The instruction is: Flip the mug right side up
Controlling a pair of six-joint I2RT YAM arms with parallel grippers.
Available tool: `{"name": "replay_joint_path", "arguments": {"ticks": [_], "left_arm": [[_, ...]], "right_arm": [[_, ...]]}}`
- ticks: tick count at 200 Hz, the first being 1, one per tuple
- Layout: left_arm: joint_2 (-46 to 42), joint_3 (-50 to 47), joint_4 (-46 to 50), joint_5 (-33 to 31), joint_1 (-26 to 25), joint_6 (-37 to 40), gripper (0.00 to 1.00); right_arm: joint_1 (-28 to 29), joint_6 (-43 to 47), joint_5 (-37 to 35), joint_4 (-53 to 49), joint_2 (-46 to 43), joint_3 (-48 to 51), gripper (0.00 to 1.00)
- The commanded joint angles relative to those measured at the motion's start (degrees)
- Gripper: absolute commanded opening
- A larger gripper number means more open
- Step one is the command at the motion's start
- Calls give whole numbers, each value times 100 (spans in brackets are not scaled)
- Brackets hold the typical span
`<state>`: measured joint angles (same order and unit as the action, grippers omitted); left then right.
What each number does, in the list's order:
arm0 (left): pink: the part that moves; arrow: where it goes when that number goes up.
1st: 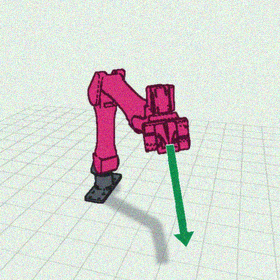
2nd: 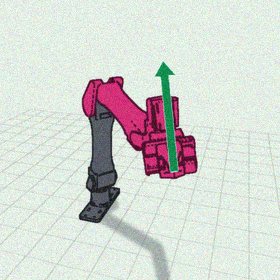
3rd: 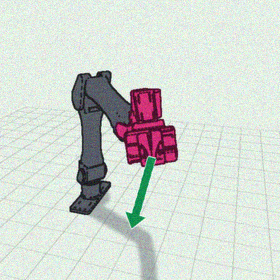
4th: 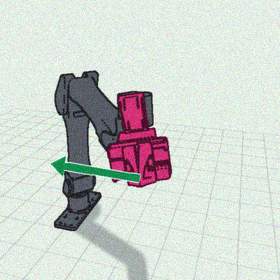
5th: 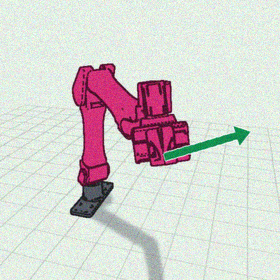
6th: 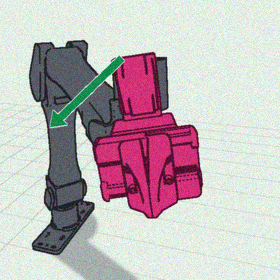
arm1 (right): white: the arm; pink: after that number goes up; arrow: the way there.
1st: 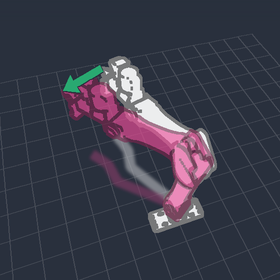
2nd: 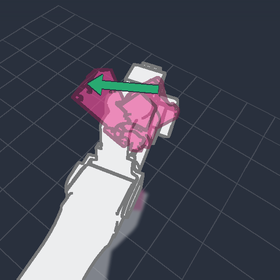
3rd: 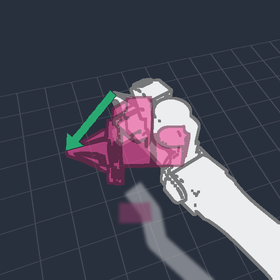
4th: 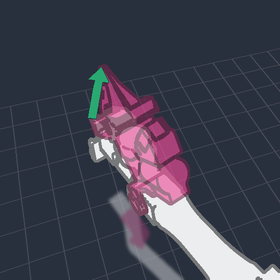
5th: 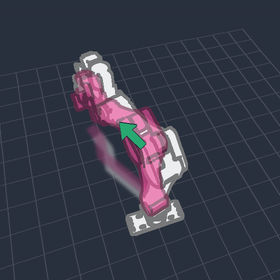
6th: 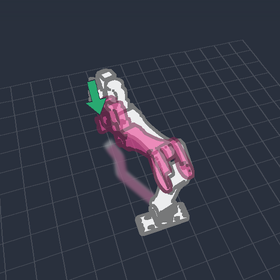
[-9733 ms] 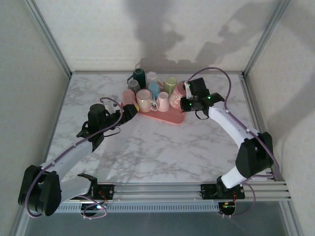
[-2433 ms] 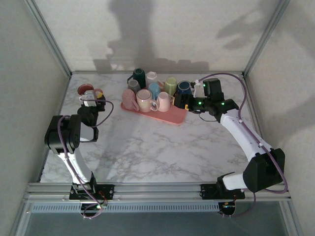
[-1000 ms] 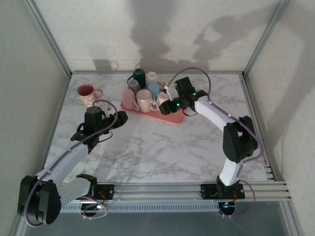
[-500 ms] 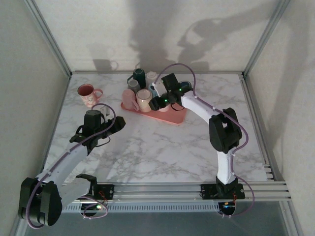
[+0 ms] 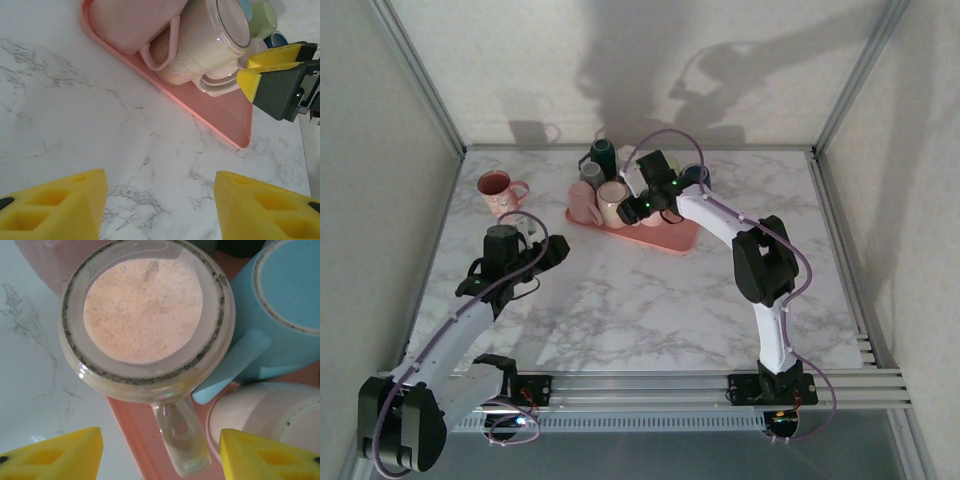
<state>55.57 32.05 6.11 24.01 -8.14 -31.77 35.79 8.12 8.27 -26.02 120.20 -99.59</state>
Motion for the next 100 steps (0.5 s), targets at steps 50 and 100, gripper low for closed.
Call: {"name": "replay_joint_path", "arguments": {"ticks": [50,100], "left_arm": [[-63,-66,71,80,93,-32,59],[-15,-63,22,113,110,-40,59]], "right_arm": [[107,73,-24,-26,354,-283,59],[104,-249,-32,-94,364,-264,50]]}}
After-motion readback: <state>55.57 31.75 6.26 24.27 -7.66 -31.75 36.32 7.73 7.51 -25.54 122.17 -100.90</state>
